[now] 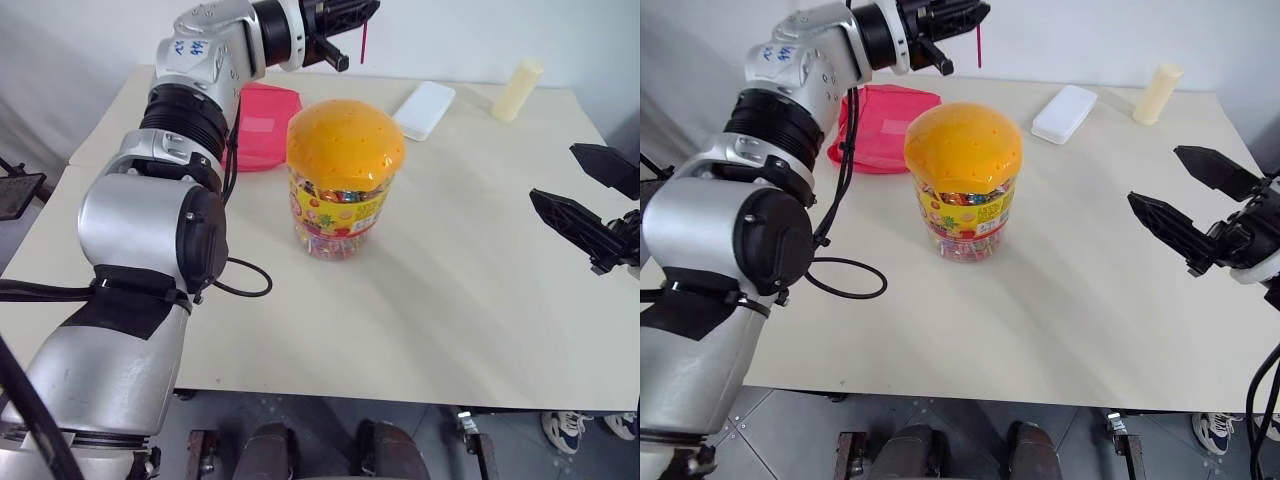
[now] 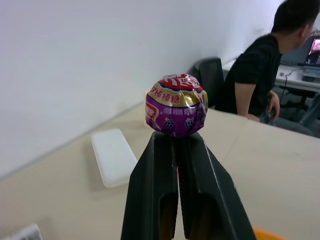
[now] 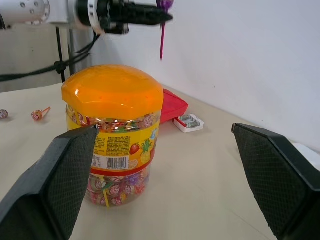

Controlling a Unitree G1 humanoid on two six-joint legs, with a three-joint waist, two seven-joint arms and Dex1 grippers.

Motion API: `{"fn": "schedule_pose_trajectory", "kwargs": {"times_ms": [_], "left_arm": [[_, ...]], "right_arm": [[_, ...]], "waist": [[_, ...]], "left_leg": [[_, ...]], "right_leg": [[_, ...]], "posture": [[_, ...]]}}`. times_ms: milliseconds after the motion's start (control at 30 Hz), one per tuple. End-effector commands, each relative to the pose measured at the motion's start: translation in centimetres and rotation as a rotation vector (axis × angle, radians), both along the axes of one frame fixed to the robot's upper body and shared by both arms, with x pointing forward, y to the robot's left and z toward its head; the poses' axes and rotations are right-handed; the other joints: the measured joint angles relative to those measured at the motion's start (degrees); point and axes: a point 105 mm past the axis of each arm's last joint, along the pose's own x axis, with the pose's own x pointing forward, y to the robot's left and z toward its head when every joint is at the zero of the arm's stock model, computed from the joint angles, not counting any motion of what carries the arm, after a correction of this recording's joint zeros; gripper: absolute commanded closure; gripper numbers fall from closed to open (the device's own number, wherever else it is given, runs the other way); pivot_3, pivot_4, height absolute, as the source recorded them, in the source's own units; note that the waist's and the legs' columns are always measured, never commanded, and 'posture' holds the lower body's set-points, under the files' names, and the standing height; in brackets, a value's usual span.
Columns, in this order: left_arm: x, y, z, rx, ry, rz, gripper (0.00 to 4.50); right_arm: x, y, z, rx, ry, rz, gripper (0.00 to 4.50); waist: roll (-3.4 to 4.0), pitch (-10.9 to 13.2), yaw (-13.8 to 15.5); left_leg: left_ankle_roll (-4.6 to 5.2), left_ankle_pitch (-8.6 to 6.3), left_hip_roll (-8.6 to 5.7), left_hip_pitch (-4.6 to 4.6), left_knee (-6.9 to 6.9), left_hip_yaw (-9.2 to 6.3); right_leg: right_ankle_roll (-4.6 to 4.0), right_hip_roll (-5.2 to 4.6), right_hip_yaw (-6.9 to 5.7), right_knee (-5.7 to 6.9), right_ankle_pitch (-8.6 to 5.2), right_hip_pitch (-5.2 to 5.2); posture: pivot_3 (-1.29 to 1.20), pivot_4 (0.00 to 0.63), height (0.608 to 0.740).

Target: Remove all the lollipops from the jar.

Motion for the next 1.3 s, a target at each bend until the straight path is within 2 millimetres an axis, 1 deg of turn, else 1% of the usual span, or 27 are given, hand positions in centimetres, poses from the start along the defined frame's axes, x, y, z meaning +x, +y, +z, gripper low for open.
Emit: {"fn": "schedule_pose_trajectory", "kwargs": {"times_ms": [33, 100, 167, 233, 367, 400, 433, 467, 500, 533, 567, 633, 700, 800, 900, 933, 1000, 1067, 1200, 1300], "left_arm": [[-1.4, 0.9, 4.2, -0.069, -0.110, 0.017, 4.47], [-1.3, 2.0, 4.8, -0.083, -0.100, 0.059, 4.47], [-0.9, 3.5, 5.0, -0.082, -0.081, 0.121, 4.47], [-0.3, 4.8, 4.5, -0.049, -0.061, 0.191, 4.47], [0.7, 9.1, 2.4, 0.014, 0.024, 0.311, 4.47], [0.8, 9.6, 2.0, 0.023, 0.036, 0.324, 4.47], [0.9, 10.8, 1.1, 0.049, 0.064, 0.347, 4.47], [0.9, 11.5, 0.5, 0.068, 0.084, 0.362, 4.47], [0.8, 12.9, -0.8, 0.104, 0.126, 0.390, 4.47], [0.6, 13.8, -1.7, 0.130, 0.155, 0.410, 4.47], [0.4, 14.2, -2.3, 0.144, 0.171, 0.421, 4.47], [-0.9, 16.0, -4.6, 0.181, 0.235, 0.451, 4.47], [-2.5, 16.9, -6.7, 0.214, 0.291, 0.470, 4.47], [-5.0, 18.1, -9.7, 0.243, 0.392, 0.510, 4.47], [-6.9, 18.6, -12.1, 0.270, 0.468, 0.542, 4.47], [-7.4, 18.6, -12.9, 0.279, 0.496, 0.552, 4.47], [-8.6, 18.3, -15.3, 0.313, 0.569, 0.562, 4.47], [-9.6, 17.8, -17.0, 0.348, 0.607, 0.564, 4.47], [-11.0, 17.7, -19.3, 0.408, 0.686, 0.584, 4.47], [-11.6, 18.1, -20.3, 0.437, 0.710, 0.596, 4.47]], "right_arm": [[-0.1, 0.1, 0.9, -0.022, -0.045, 0.010, 0.00], [0.0, 0.3, 1.0, -0.026, -0.045, 0.020, 0.00], [0.1, 0.3, 1.1, -0.030, -0.047, 0.028, 0.00], [0.2, 0.4, 1.2, -0.033, -0.047, 0.040, 0.00], [0.4, 0.7, 1.3, -0.049, -0.029, 0.079, 0.00], [0.4, 0.7, 1.3, -0.054, -0.026, 0.084, 0.00], [0.5, 0.7, 1.3, -0.065, -0.016, 0.098, 0.00], [0.5, 0.7, 1.3, -0.072, -0.009, 0.108, 0.00], [0.6, 0.7, 1.3, -0.084, 0.003, 0.124, 0.00], [0.7, 0.7, 1.3, -0.092, 0.012, 0.136, 0.00], [0.7, 0.7, 1.3, -0.096, 0.016, 0.143, 0.00], [0.9, 0.9, 1.2, -0.112, 0.033, 0.169, 0.00], [1.1, 1.1, 1.0, -0.124, 0.046, 0.190, 0.00], [1.4, 1.2, 0.4, -0.143, 0.073, 0.217, 0.00], [1.7, 1.3, 0.2, -0.154, 0.086, 0.231, 0.00], [1.9, 1.3, 0.2, -0.155, 0.088, 0.232, 0.00], [2.2, 1.3, 0.2, -0.159, 0.089, 0.240, 0.00], [2.5, 1.3, 0.3, -0.160, 0.090, 0.244, 0.00], [2.7, 1.3, 0.3, -0.161, 0.093, 0.250, 0.00], [2.8, 1.3, 0.3, -0.162, 0.094, 0.251, 0.00]], "waist": [[0.00, 0.00, -0.03], [0.00, 0.00, -0.13], [0.00, 0.00, -0.21], [0.00, 0.00, -0.26], [0.01, -0.01, -0.21], [0.02, -0.01, -0.22], [0.02, -0.01, -0.23], [0.02, -0.01, -0.23], [0.03, -0.01, -0.30], [0.03, -0.01, -0.37], [0.02, -0.01, -0.49], [0.02, -0.01, -0.54], [0.02, -0.01, -0.94], [0.02, -0.01, -1.08], [0.02, -0.01, -0.80], [0.02, -0.01, -0.68], [0.03, -0.01, -0.47], [0.02, -0.01, -0.15], [0.02, -0.01, 0.19], [0.02, -0.01, 0.02]], "left_leg": [[0.00, 0.00, 0.00, 0.00, 0.01, 0.00], [0.00, 0.00, 0.00, 0.00, 0.01, 0.00], [0.00, 0.00, 0.00, -0.01, -0.01, 0.00], [0.00, 0.00, 0.00, -0.01, -0.03, 0.01], [0.00, 0.00, 0.00, 0.00, -0.02, 0.01], [0.00, 0.00, 0.00, 0.01, -0.02, 0.01], [0.00, 0.00, 0.00, 0.01, -0.02, 0.02], [0.00, 0.00, 0.01, 0.01, -0.02, 0.00], [0.00, 0.00, 0.01, 0.02, -0.01, 0.01], [0.00, 0.00, 0.01, 0.02, 0.00, 0.00], [0.00, 0.00, 0.01, 0.04, 0.01, 0.02], [0.00, 0.00, 0.03, 0.01, 0.01, -0.03], [0.00, 0.00, 0.04, 0.02, 0.02, -0.04], [0.00, 0.00, 0.04, 0.00, 0.03, -0.12], [0.00, -0.01, 0.06, 0.00, 0.06, -0.15], [0.00, -0.01, 0.06, 0.00, 0.07, -0.15], [0.00, -0.01, 0.08, 0.02, 0.13, -0.13], [0.00, -0.01, 0.08, 0.04, 0.14, -0.11], [0.00, -0.01, 0.08, 0.00, 0.18, -0.14], [0.00, -0.01, 0.08, 0.02, 0.16, -0.12]], "right_leg": [[0.00, 0.00, 0.00, 0.00, 0.00, 0.00], [0.00, 0.00, 0.00, 0.00, 0.00, 0.00], [0.00, 0.00, 0.01, 0.01, 0.00, -0.04], [0.00, 0.00, 0.01, 0.01, 0.00, -0.05], [0.00, 0.00, 0.02, 0.03, 0.00, -0.05], [0.00, 0.00, 0.02, 0.03, 0.00, -0.05], [0.00, 0.00, 0.03, 0.03, 0.00, -0.05], [0.00, 0.01, 0.02, 0.04, 0.00, -0.05], [0.00, 0.01, 0.04, 0.06, 0.00, -0.05], [0.00, 0.00, 0.04, 0.06, 0.00, -0.05], [0.00, 0.01, 0.07, 0.08, 0.00, -0.05], [0.00, 0.02, 0.03, 0.08, 0.00, -0.07], [0.00, 0.02, 0.05, 0.09, 0.00, -0.07], [0.00, 0.01, 0.04, 0.10, 0.00, -0.05], [0.00, 0.01, 0.05, 0.09, 0.00, -0.02], [0.00, 0.00, 0.07, 0.10, 0.00, 0.00], [0.00, 0.00, 0.10, 0.10, 0.00, 0.03], [0.00, 0.01, 0.14, 0.12, 0.00, 0.04], [0.00, 0.00, 0.14, 0.11, 0.00, 0.05], [0.00, 0.00, 0.15, 0.11, 0.00, 0.05]], "posture": [[0.00, 0.150, 0.740], [0.00, 0.150, 0.740], [0.00, 0.150, 0.740], [0.00, 0.150, 0.740], [0.00, 0.150, 0.740], [0.00, 0.150, 0.740], [0.00, 0.150, 0.740], [0.00, 0.150, 0.740], [0.00, 0.150, 0.740], [0.00, 0.150, 0.740], [0.00, 0.150, 0.740], [0.00, 0.150, 0.740], [0.00, 0.150, 0.740], [0.00, 0.150, 0.740], [0.00, 0.150, 0.740], [0.00, 0.150, 0.740], [0.00, 0.150, 0.740], [0.00, 0.150, 0.740], [0.00, 0.150, 0.740], [0.00, 0.150, 0.740]]}}
